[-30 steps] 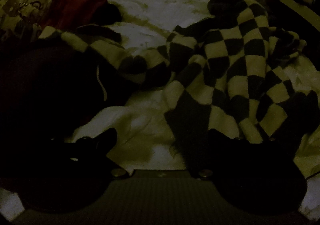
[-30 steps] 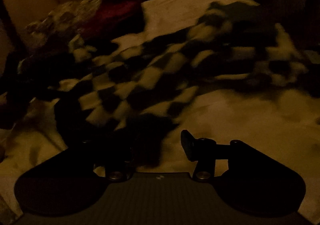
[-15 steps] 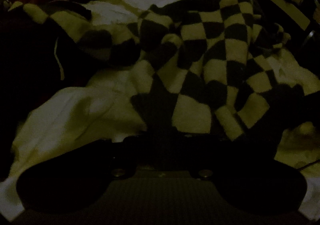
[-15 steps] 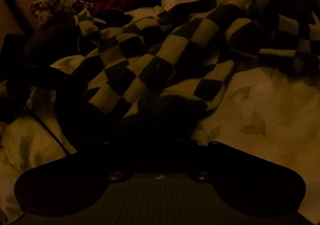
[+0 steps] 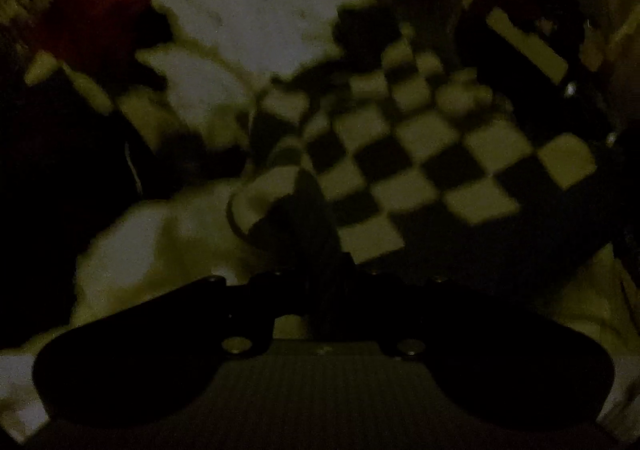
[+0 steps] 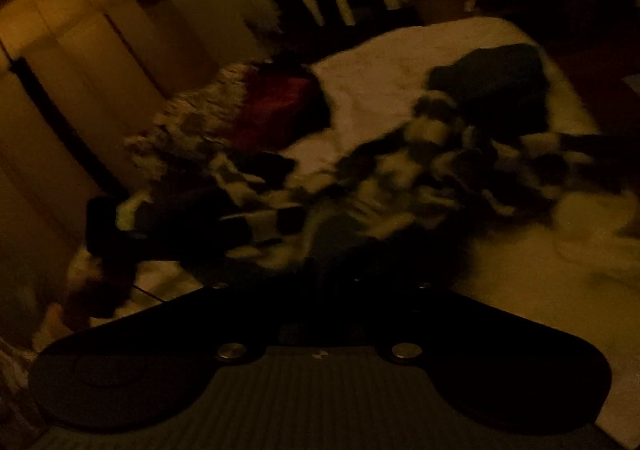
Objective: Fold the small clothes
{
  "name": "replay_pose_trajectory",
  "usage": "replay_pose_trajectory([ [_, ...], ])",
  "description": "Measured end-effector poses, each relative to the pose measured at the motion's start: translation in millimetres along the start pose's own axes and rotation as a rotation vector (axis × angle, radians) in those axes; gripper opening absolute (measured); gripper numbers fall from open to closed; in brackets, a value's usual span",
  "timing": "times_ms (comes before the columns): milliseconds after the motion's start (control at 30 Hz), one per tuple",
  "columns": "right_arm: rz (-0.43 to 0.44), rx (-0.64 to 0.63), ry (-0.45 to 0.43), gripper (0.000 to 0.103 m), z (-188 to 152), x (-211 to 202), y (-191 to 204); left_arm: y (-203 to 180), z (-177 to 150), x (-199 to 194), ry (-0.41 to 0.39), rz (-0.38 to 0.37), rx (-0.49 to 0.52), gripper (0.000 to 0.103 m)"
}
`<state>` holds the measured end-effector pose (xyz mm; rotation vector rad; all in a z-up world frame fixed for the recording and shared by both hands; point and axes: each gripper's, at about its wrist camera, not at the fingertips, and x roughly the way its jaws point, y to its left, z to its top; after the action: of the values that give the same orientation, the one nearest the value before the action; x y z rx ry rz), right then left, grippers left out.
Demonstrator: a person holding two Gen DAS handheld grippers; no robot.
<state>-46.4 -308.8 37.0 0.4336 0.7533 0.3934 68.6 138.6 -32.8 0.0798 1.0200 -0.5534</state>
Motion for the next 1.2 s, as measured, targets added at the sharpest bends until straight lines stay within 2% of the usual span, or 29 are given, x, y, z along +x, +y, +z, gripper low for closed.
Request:
replay_pose_trajectory([
  [167,-0.046,0.051,0.106,0.009,-45,15,-14,-6,-32,29,0.103,0.032,0.013,0.014],
  [233,-0.098,0.038,0.137,0.009,-61,28,-20,-5,-41,39,0.127,0.054,0.019,0.019],
  [267,-0.103,0.066,0.151,0.009,-69,36,-27,-4,-44,42,0.12,0.068,0.014,0.028],
  [300,-0.115,0.072,0.173,0.01,-75,44,-31,-3,-46,43,0.11,0.088,0.011,0.044],
  [333,-0.14,0.058,0.195,0.011,-82,52,-34,-4,-46,42,0.106,0.106,0.023,0.053],
  [400,-0.17,0.039,0.199,0.022,-89,59,-35,-9,-42,36,0.083,0.154,0.07,0.099],
  [433,-0.164,0.04,0.198,0.027,-87,58,-35,-11,-41,32,0.068,0.186,0.1,0.103],
  [500,-0.184,0.036,0.173,0.058,-75,46,-34,-19,-32,13,0.035,0.236,0.158,0.103],
  [533,-0.204,0.012,0.148,0.063,-67,37,-30,-20,-27,7,0.027,0.24,0.173,0.103],
  [600,-0.239,-0.054,0.11,0.082,-48,21,-21,-22,-13,-9,0.001,0.221,0.188,0.103],
  [667,-0.257,-0.107,0.081,0.088,-30,12,-14,-23,2,-24,-0.053,0.202,0.196,0.103],
  [767,-0.254,-0.181,0.042,0.088,2,20,-10,-26,36,-26,-0.143,0.193,0.202,0.103],
  [833,-0.208,-0.207,0.005,0.089,27,35,-11,-27,61,-15,-0.212,0.184,0.211,0.103],
  [900,-0.156,-0.195,-0.002,0.092,51,58,-18,-26,90,5,-0.253,0.224,0.213,0.103],
  [967,-0.117,-0.209,0.006,0.092,76,86,-25,-22,120,33,-0.249,0.244,0.225,0.103],
  [1100,-0.127,-0.334,0.007,0.091,121,144,-44,0,175,101,-0.179,0.267,0.188,0.102],
  [1200,-0.12,-0.306,0.045,0.091,147,184,-71,17,201,153,-0.095,0.275,0.208,0.097],
])
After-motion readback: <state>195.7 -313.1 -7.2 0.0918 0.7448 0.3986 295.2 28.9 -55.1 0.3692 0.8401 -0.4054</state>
